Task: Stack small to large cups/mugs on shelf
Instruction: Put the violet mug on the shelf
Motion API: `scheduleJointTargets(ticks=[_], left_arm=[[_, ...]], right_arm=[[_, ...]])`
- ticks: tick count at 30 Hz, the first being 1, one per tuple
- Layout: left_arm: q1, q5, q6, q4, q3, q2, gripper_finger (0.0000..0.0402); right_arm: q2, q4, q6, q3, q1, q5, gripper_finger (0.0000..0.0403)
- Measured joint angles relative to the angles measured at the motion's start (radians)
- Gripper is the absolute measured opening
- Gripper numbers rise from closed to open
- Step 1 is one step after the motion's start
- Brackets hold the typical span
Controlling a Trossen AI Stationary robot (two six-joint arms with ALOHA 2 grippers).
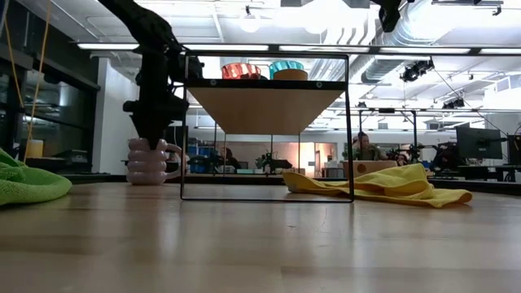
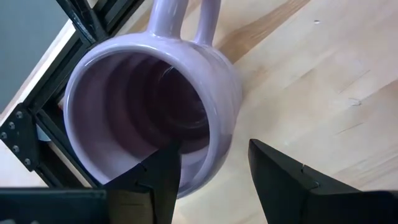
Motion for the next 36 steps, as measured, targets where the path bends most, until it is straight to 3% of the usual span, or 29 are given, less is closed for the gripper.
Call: scheduleJointTargets(ticks=[22, 26, 32, 36], left_arm=[[0.000, -0.014, 0.000, 0.041, -0.044, 0.000, 0.0167], [0.000, -0.015, 0.003, 0.041, -0.044, 0.000, 0.0128], [0.000, -0.009, 0.001, 0.023, -0.046, 0.001, 0.0023], [0.000, 0.002, 0.002, 0.015, -0.045, 0.000, 0.0030]], right_arm=[[0.000, 0.000, 0.013, 0.000, 0.000, 0.000, 0.0085], [0.000, 0.000, 0.017, 0.000, 0.000, 0.000, 0.0085], [0.000, 0.000, 0.017, 0.000, 0.000, 0.000, 0.0085], [0.000, 0.001, 0.017, 0.000, 0.000, 0.000, 0.0085]])
